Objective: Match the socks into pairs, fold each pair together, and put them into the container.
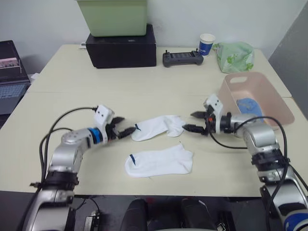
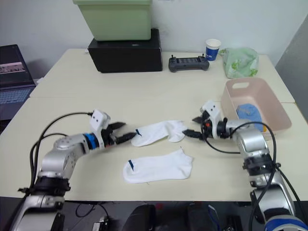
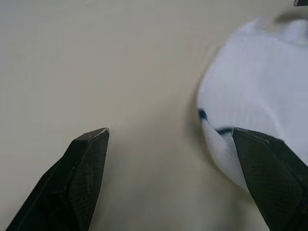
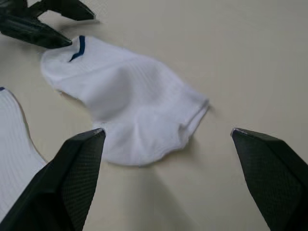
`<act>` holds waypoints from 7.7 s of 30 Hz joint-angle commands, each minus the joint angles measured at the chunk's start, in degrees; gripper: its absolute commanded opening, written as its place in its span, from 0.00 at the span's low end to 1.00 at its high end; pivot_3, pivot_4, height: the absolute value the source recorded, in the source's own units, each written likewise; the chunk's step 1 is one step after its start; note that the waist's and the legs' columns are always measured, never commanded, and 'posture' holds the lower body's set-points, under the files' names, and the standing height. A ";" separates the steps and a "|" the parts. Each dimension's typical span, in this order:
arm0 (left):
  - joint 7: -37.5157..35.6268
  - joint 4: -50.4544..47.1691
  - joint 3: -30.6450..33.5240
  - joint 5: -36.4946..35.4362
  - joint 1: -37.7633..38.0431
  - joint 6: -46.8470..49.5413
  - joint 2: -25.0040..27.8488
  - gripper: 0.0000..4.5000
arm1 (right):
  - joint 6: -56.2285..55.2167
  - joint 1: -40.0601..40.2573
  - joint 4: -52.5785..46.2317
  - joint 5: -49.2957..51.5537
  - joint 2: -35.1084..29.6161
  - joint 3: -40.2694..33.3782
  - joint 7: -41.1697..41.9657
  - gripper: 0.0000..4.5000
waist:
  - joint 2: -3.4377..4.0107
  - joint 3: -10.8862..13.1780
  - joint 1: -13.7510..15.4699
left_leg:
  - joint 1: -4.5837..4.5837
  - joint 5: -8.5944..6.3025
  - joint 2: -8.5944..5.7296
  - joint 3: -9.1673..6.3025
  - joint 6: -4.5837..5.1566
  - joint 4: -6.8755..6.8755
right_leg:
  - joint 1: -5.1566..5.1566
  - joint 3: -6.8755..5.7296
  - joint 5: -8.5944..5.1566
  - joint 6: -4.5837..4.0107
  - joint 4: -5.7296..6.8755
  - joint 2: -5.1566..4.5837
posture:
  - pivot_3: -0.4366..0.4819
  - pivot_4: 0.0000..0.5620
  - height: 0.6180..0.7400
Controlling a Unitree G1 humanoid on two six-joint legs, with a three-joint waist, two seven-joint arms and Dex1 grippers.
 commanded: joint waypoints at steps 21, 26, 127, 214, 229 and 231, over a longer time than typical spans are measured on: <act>0.63 -7.28 0.31 -1.42 0.25 3.11 -1.13 0.00 | 5.27 -3.27 -4.29 4.40 4.30 -2.58 -6.86 0.01 | 0.00 0.00 -0.02 | 0.02 0.02 -0.01 0.07 0.03 -0.07 | -0.02 -0.03 0.01 -0.01 -0.09 0.04 | 0.48 0.27 1.00; 1.96 -11.21 3.01 -4.87 0.88 8.18 -0.69 0.00 | 12.59 -3.44 -10.75 9.87 2.48 -4.21 -5.88 0.01 | 0.00 0.00 -0.02 | 0.01 0.02 0.00 0.05 0.03 -0.07 | -0.01 -0.01 0.01 -0.01 -0.09 0.04 | 0.48 0.27 1.00; -1.53 -26.53 6.72 -26.17 20.68 31.01 13.53 0.09 | 23.06 16.55 -26.25 32.67 -12.14 -3.44 -4.62 0.22 | 0.00 0.01 -0.07 | 0.10 0.01 0.01 0.12 0.04 -0.24 | 0.05 0.15 -0.01 0.01 -0.32 0.06 | 0.48 0.27 1.00; -11.29 -31.30 1.71 -3.30 25.90 -23.00 11.28 0.57 | 15.12 16.10 -26.23 16.94 -7.64 2.98 -6.26 0.01 | 0.02 -0.04 -0.11 | 0.78 -0.02 0.03 0.09 0.07 -0.34 | 0.92 0.10 -0.02 0.01 -0.69 0.08 | 0.48 0.27 1.00; -6.73 -26.46 0.12 -4.59 13.82 -14.28 8.26 0.57 | 14.63 8.38 -15.72 17.33 -12.08 -2.03 -1.66 0.01 | 0.01 -0.02 -0.02 | 0.75 -0.02 0.01 0.08 0.08 -0.34 | 0.92 0.07 -0.02 0.01 -0.75 0.09 | 0.48 0.27 1.00; -5.77 -25.73 0.21 -5.07 11.30 -12.50 7.01 0.48 | 14.35 7.67 -14.51 16.96 -11.39 -2.93 -2.54 0.00 | 0.01 -0.02 -0.03 | 0.74 -0.02 0.01 0.09 0.08 -0.34 | 0.91 0.08 -0.02 0.01 -0.75 0.09 | 0.48 0.27 1.00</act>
